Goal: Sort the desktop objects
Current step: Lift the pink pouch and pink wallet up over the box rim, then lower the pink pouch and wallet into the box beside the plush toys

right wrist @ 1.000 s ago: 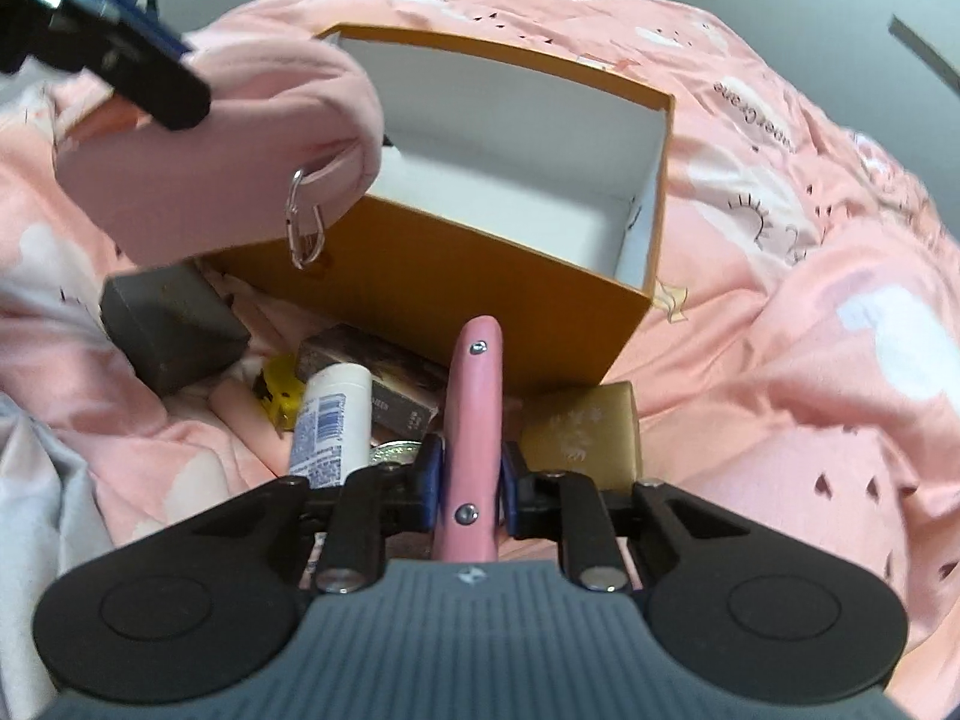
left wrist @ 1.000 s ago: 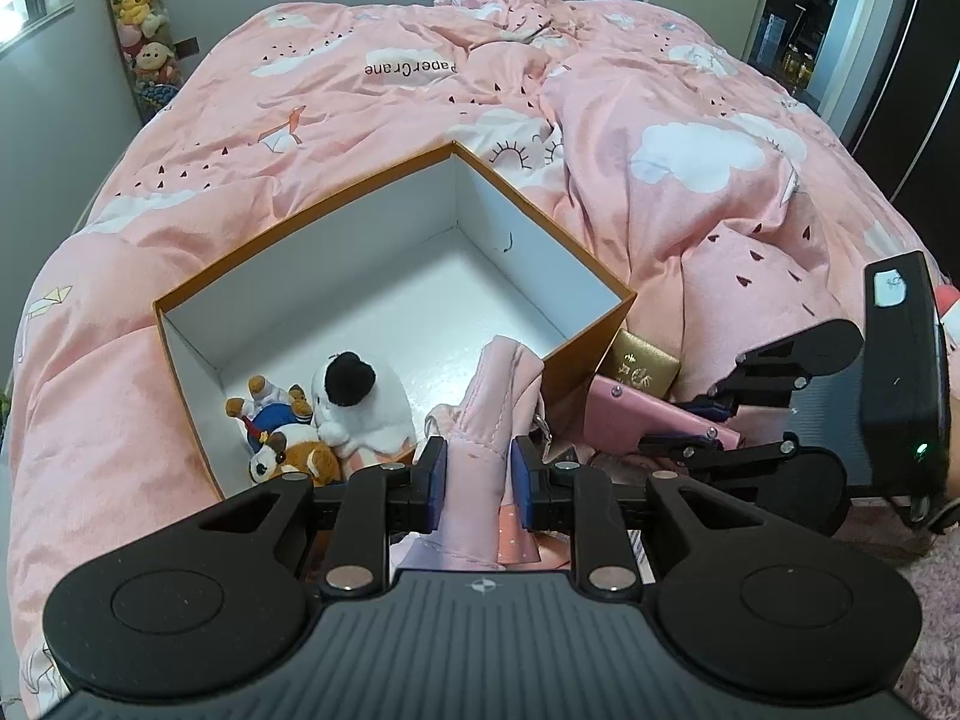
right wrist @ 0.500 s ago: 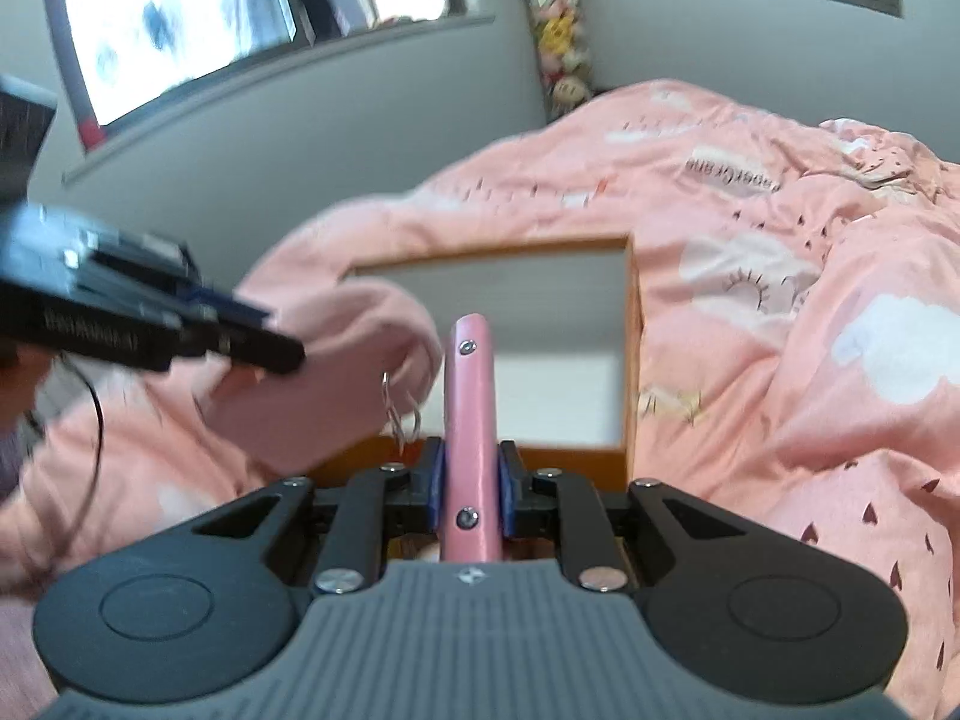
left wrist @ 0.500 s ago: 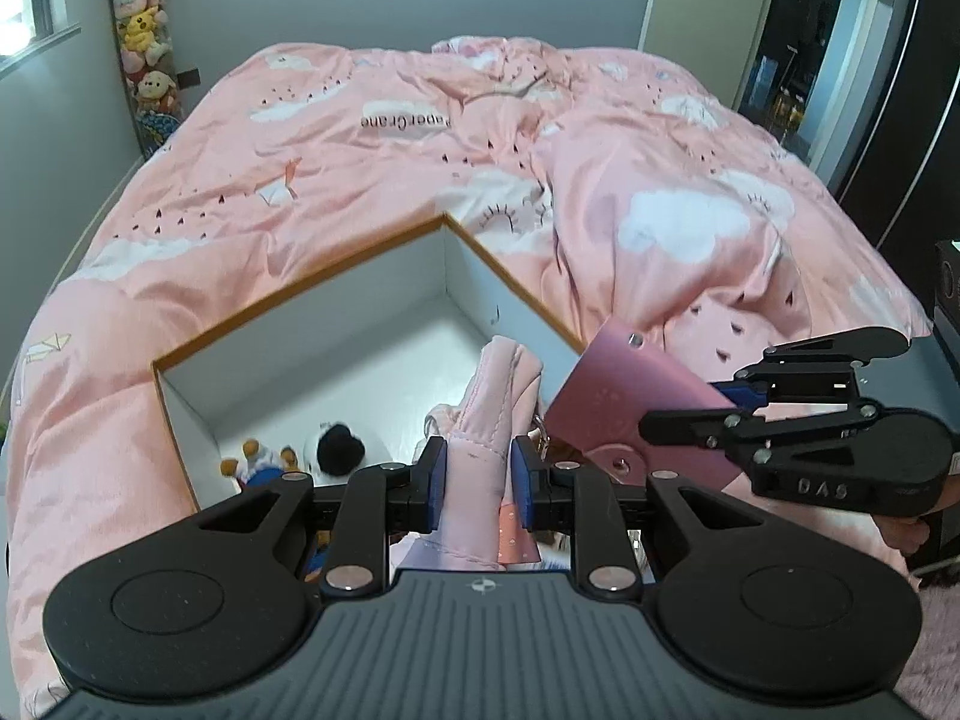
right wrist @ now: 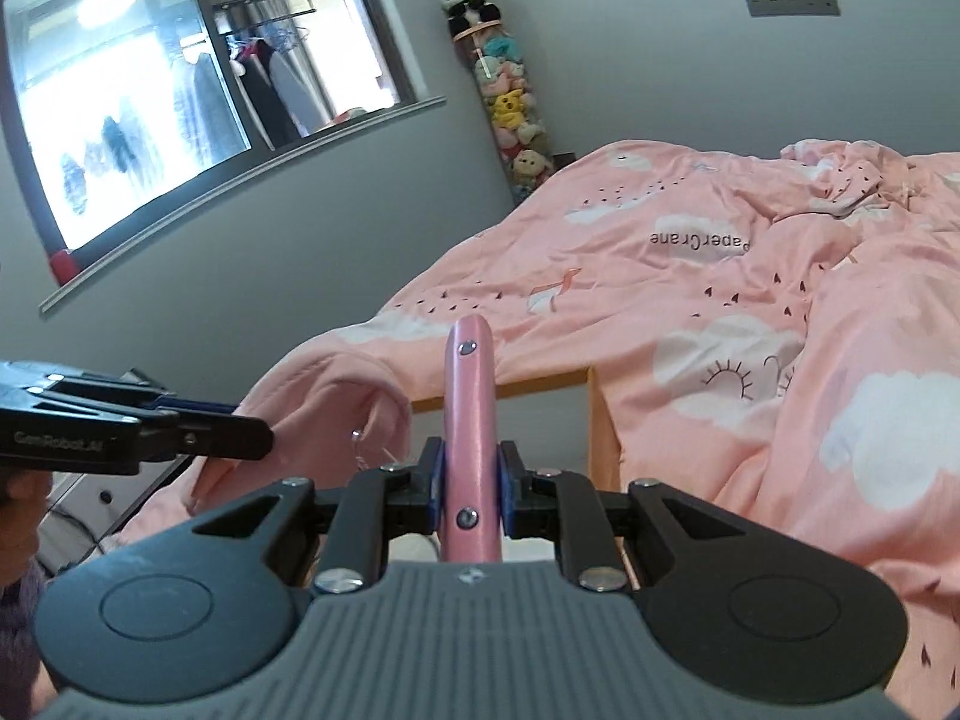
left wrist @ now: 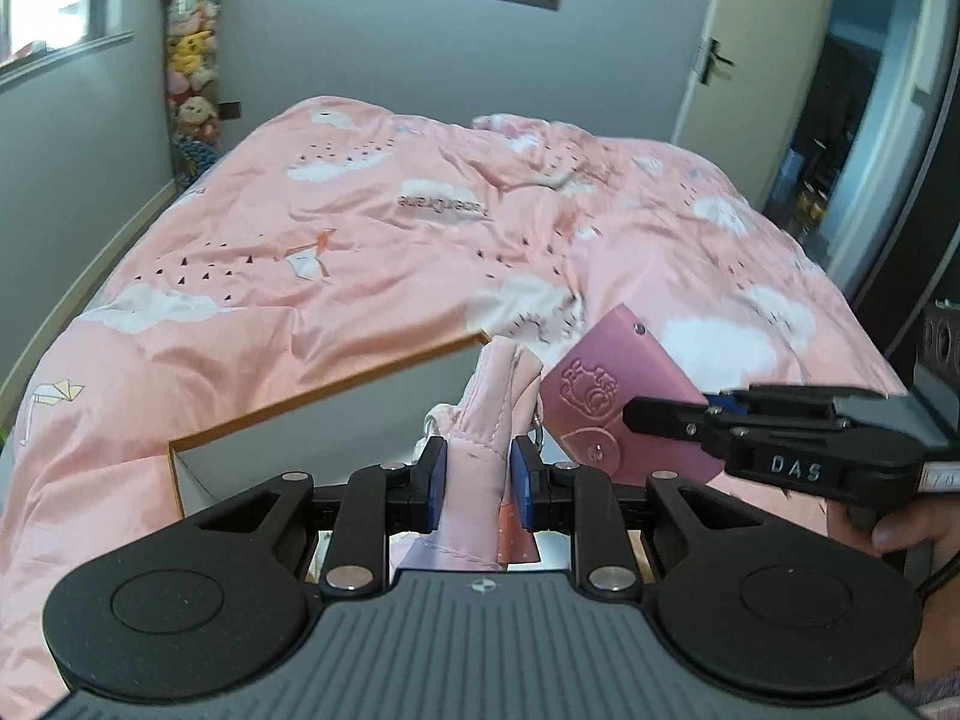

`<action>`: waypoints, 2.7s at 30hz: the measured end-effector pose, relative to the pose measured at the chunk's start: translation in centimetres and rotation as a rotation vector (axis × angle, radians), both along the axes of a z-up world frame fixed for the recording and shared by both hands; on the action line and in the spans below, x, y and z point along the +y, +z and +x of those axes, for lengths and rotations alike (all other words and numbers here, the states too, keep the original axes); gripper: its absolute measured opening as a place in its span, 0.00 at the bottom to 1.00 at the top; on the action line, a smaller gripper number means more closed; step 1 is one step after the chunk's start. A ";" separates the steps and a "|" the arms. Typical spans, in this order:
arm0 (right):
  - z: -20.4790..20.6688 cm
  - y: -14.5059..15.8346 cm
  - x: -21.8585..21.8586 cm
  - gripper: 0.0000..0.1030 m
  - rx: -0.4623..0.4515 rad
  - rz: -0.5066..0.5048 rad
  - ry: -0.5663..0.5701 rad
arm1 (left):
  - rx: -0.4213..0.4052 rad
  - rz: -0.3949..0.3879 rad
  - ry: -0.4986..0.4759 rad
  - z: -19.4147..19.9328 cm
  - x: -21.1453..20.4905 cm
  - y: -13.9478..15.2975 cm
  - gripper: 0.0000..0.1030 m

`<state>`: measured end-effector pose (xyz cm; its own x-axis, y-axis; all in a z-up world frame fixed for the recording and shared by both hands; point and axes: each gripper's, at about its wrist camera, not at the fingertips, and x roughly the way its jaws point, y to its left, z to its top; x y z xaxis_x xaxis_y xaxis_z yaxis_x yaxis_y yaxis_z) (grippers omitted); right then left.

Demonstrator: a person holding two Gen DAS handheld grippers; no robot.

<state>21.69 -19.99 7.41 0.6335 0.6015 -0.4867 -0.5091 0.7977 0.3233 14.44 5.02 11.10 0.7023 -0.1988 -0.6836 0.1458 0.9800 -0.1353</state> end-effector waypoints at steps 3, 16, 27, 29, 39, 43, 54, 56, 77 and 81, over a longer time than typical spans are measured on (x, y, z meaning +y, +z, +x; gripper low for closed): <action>1.9 -1.0 0.9 0.18 0.038 0.003 -0.008 | 0.027 -0.022 0.038 1.6 0.3 -1.5 0.25; 5.8 -8.3 3.6 0.18 0.238 -0.066 -0.038 | 0.279 -0.269 0.289 5.4 3.0 -12.5 0.25; 6.2 -10.2 6.6 0.18 0.249 -0.193 -0.043 | 0.336 -0.275 0.429 4.3 3.4 -15.6 0.25; 6.1 -10.0 6.9 0.18 0.248 -0.205 -0.027 | 0.327 -0.277 0.455 4.0 3.5 -15.6 0.25; 6.4 -11.6 9.9 0.18 0.292 -0.321 0.056 | 0.303 -0.316 0.524 3.1 4.0 -15.9 0.26; 6.8 -12.4 10.1 0.19 0.356 -0.314 0.102 | 0.324 -0.381 0.507 3.2 4.9 -16.3 0.28; 7.6 -12.6 10.3 0.28 0.452 -0.306 0.198 | 0.347 -0.493 0.430 3.1 6.4 -16.2 0.32; 7.6 -12.4 10.4 0.28 0.444 -0.307 0.201 | 0.337 -0.501 0.416 2.8 6.4 -16.1 0.32; 8.9 -14.0 12.0 0.22 0.518 -0.306 0.242 | 0.347 -0.556 0.418 2.1 6.5 -17.8 0.14; 8.6 -13.9 12.1 0.24 0.503 -0.323 0.234 | 0.342 -0.510 0.410 2.0 6.5 -17.6 0.14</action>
